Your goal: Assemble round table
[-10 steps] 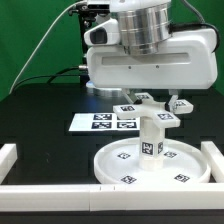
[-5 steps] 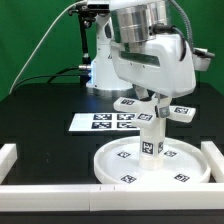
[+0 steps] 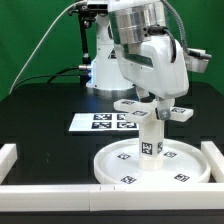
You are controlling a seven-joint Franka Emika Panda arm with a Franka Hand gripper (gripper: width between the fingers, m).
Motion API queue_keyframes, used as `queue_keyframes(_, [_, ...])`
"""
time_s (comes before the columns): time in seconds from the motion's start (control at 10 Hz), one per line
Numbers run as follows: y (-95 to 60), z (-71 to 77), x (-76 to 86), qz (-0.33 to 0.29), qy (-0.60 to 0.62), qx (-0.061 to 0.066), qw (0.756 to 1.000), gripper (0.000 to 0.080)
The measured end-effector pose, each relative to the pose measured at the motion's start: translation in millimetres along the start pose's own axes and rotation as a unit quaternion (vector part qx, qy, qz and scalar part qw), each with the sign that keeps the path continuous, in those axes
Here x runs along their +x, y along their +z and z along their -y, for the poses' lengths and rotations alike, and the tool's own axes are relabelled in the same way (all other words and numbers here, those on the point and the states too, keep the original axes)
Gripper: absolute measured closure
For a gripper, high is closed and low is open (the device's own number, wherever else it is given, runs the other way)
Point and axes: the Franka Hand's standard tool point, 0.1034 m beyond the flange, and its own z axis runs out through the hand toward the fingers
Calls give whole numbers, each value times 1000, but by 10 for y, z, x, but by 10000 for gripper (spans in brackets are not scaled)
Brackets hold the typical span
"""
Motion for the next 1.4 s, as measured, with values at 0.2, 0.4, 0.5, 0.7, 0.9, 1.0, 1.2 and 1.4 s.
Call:
queue_keyframes(0.2, [-20, -30, -11, 6, -27, -10, 1000, 157])
queue_keyframes(0.4, [-124, -66, -35, 19, -42, -20, 999, 152])
queue_keyframes(0.5, [-195, -48, -44, 19, -52, -19, 998, 151])
queue_keyframes(0.7, [-230, -17, -71, 18, -92, -13, 996, 151])
queue_keyframes(0.9, [-242, 15, -68, 15, -190, -5, 982, 151])
queue_keyframes(1.0, [-255, 11, -22, 17, -258, -4, 966, 151])
queue_keyframes(1.2, [-278, 43, -53, 23, -378, -16, 925, 151])
queue_keyframes(1.4, [-275, 42, -56, 24, -436, -14, 899, 151])
